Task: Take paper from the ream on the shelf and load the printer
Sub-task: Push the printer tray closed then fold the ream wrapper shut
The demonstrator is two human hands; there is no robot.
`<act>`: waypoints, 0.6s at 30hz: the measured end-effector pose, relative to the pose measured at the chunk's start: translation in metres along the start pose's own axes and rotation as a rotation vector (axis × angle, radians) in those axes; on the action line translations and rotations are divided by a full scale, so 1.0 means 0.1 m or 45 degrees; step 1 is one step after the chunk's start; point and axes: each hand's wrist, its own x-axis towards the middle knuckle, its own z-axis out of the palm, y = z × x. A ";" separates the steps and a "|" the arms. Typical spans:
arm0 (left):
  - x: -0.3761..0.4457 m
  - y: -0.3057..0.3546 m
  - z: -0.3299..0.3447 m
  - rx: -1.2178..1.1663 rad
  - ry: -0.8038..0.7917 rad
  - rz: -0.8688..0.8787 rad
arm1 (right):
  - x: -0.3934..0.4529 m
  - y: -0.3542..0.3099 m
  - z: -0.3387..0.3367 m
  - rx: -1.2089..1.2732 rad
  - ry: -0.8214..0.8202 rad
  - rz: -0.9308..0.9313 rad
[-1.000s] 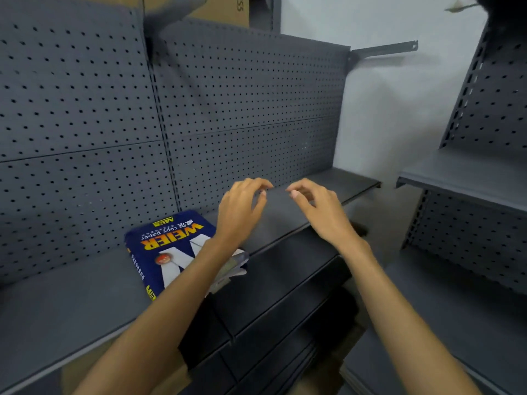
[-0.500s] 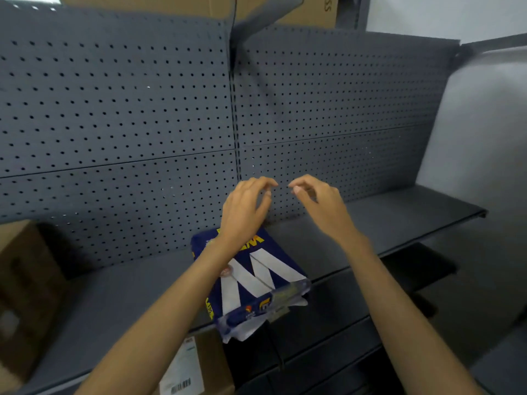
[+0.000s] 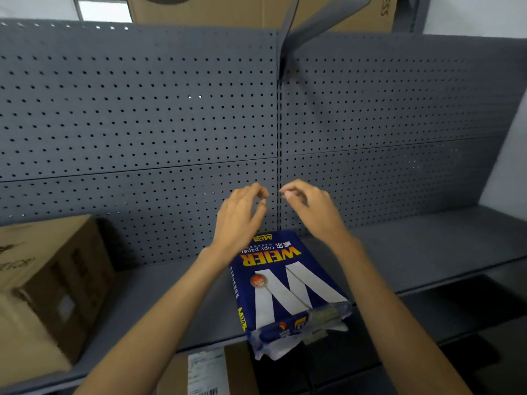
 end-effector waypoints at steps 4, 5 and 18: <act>-0.11 0.01 -0.03 0.054 0.004 -0.047 | 0.05 -0.04 -0.02 0.026 -0.044 -0.039; -0.14 0.02 -0.03 0.062 0.004 -0.059 | 0.05 -0.04 -0.03 0.030 -0.056 -0.046; -0.89 0.38 0.32 0.136 -0.128 -0.284 | -0.56 0.44 -0.11 0.112 -0.378 -0.002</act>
